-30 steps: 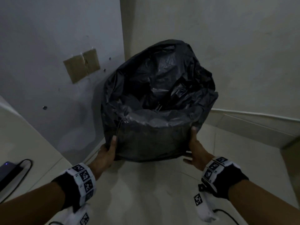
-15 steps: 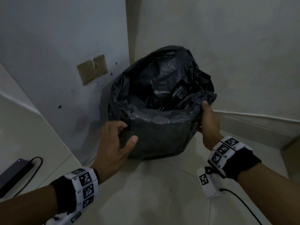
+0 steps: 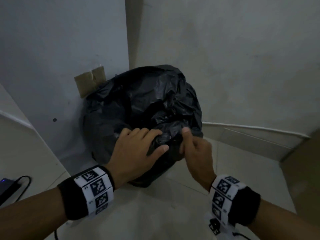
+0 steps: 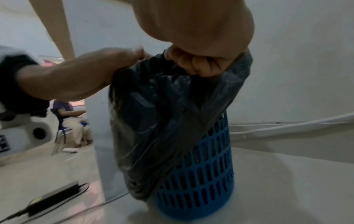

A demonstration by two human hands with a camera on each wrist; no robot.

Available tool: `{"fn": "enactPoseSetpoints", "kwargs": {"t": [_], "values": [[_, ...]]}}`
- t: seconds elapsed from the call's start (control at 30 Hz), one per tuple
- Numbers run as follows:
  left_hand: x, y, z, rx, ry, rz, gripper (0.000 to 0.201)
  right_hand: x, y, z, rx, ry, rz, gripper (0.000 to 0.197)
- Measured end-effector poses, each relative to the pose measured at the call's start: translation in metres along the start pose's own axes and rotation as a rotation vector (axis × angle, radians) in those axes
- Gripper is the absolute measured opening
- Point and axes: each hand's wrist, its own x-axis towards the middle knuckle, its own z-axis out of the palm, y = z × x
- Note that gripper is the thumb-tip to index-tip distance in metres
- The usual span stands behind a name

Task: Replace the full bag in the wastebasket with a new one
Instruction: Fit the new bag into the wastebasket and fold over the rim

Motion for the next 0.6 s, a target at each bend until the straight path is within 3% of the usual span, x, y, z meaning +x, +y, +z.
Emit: {"fn": "enactPoseSetpoints", "kwargs": {"t": [0.1,0.2,0.27,0.37,0.5,0.6], "values": [[-0.003,-0.011,0.001,0.052,0.029,0.004,0.056,0.019,0.008,-0.014,0.087,0.181,0.044,0.064],[-0.005,-0.031,-0.004,0.000,0.072,0.096,0.057,0.041,0.022,-0.025,0.098,0.264,0.219,0.048],[-0.003,-0.049,-0.007,-0.049,0.061,0.176,0.055,0.052,0.028,-0.031,0.175,0.179,0.472,0.041],[-0.003,-0.073,-0.005,-0.047,0.018,0.194,0.049,0.056,0.024,-0.035,0.422,-0.043,0.811,0.063],[0.000,-0.077,-0.003,-0.203,0.135,0.036,0.029,0.051,0.011,-0.029,0.641,-0.181,0.969,0.062],[0.003,-0.057,-0.012,-0.415,0.180,0.070,0.031,0.053,0.007,-0.019,0.606,-0.219,0.930,0.056]]}}
